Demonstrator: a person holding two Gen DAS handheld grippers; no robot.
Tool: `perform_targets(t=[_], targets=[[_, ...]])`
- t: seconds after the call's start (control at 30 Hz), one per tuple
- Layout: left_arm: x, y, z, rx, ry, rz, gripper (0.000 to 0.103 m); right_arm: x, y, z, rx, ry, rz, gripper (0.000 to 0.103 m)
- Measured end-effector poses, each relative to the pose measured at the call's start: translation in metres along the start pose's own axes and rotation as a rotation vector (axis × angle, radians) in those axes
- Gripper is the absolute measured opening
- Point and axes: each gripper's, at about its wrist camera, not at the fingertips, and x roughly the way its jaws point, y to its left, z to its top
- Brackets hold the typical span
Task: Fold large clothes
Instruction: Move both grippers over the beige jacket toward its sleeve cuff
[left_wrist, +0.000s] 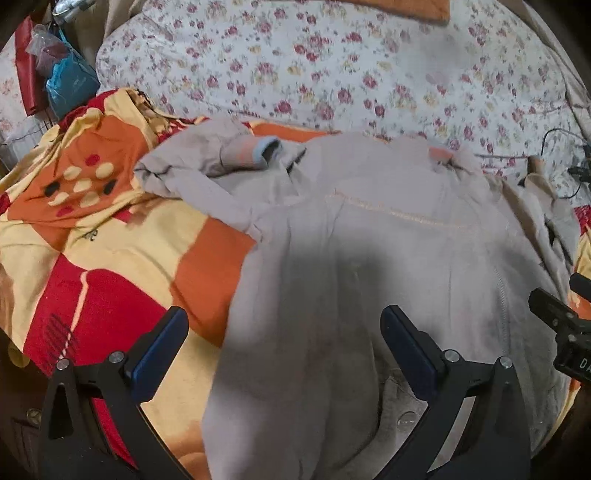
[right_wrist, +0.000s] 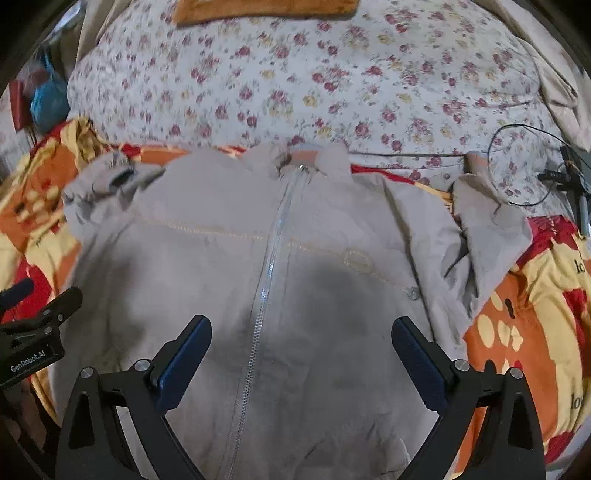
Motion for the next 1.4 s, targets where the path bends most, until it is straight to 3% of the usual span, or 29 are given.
perform_targets(t=[0.07, 0.23, 0.6, 1.0, 1.27, 1.4], targets=[[0.005, -0.003, -0.001, 0.007, 0.008, 0.001, 0.103, 0.000, 0.003, -0.001, 0.003, -0.010, 0.049, 0.099], [0.010, -0.002, 0.002, 0.003, 0.014, -0.002, 0.103, 0.009, 0.000, 0.003, 0.009, -0.031, 0.038, 0.099], [0.015, 0.002, 0.006, 0.007, 0.009, 0.019, 0.103, 0.014, 0.004, 0.001, 0.057, 0.033, 0.067, 0.099], [0.022, 0.011, 0.011, -0.005, 0.019, 0.033, 0.103, 0.019, 0.007, 0.001, 0.050, 0.010, 0.086, 0.099], [0.029, 0.040, 0.027, -0.056, 0.022, 0.024, 0.103, 0.020, 0.025, 0.014, 0.010, -0.028, 0.175, 0.096], [0.029, 0.064, 0.037, -0.125, 0.011, 0.044, 0.103, 0.017, 0.035, 0.041, 0.041, -0.055, 0.377, 0.080]])
